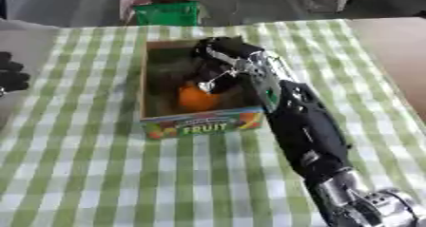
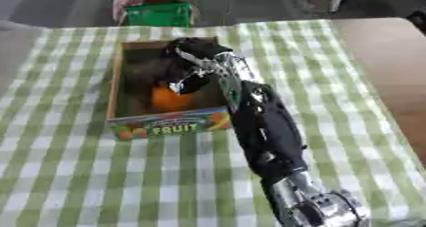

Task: Pick up objects on the table and place them in the box.

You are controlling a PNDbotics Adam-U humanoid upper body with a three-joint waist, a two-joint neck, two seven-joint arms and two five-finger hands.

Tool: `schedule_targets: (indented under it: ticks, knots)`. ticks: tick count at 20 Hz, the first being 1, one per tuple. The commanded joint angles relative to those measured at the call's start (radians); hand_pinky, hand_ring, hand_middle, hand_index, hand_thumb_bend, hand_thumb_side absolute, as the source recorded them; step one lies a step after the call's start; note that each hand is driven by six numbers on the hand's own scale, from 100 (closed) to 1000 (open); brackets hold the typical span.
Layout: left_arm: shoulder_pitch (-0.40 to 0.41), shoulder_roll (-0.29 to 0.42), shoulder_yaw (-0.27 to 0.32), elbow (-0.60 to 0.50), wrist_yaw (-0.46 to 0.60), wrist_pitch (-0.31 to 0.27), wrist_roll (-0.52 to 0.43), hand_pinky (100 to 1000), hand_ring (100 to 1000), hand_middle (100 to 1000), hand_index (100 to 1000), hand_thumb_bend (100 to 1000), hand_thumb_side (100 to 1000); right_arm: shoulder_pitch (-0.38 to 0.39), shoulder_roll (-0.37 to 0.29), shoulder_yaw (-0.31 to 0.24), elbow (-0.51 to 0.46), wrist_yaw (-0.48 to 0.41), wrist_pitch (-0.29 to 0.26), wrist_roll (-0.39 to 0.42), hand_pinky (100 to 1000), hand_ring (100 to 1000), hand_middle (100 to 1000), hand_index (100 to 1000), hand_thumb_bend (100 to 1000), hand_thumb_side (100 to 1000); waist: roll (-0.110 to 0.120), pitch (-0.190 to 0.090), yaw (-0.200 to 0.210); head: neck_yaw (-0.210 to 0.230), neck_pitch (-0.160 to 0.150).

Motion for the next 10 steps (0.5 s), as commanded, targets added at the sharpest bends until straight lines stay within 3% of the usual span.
schedule_targets:
  ticks: [1, 5, 7, 8, 10]
  knots:
    - [-0.002, 0.016, 0.014, -0.014, -0.004, 0.000, 0.000, 719, 676, 634, 779, 100, 885, -0.020, -0.031, -0.009, -0.055, -0.057, 0.003, -0.037, 937, 913, 880, 880, 100, 313, 0.005, -0.015, 0.000, 0.002, -0.009]
    - [0.002, 0.014, 0.018, -0.015, -0.005, -0.001, 0.004, 719, 676, 629, 778, 100, 884, -0.018, -0.053, -0.011, -0.094, -0.118, 0.005, -0.071, 921, 909, 877, 881, 100, 251, 0.005, -0.017, -0.001, 0.004, -0.009]
    - [0.005, 0.014, 0.021, -0.016, -0.006, -0.002, 0.007, 720, 676, 627, 777, 100, 883, -0.012, -0.066, -0.009, -0.118, -0.163, 0.003, -0.085, 860, 884, 854, 875, 100, 192, 0.005, -0.018, -0.002, 0.005, -0.008]
    - [0.007, 0.013, 0.022, -0.016, -0.006, -0.002, 0.008, 719, 676, 627, 777, 100, 883, -0.008, -0.074, -0.007, -0.132, -0.195, 0.001, -0.093, 828, 863, 845, 870, 100, 222, 0.005, -0.017, -0.002, 0.005, -0.007]
    - [0.012, 0.012, 0.025, -0.016, -0.007, -0.004, 0.012, 719, 675, 625, 775, 100, 881, 0.002, -0.095, 0.001, -0.163, -0.263, 0.004, -0.106, 792, 832, 827, 863, 100, 141, 0.004, -0.017, -0.002, 0.007, -0.006]
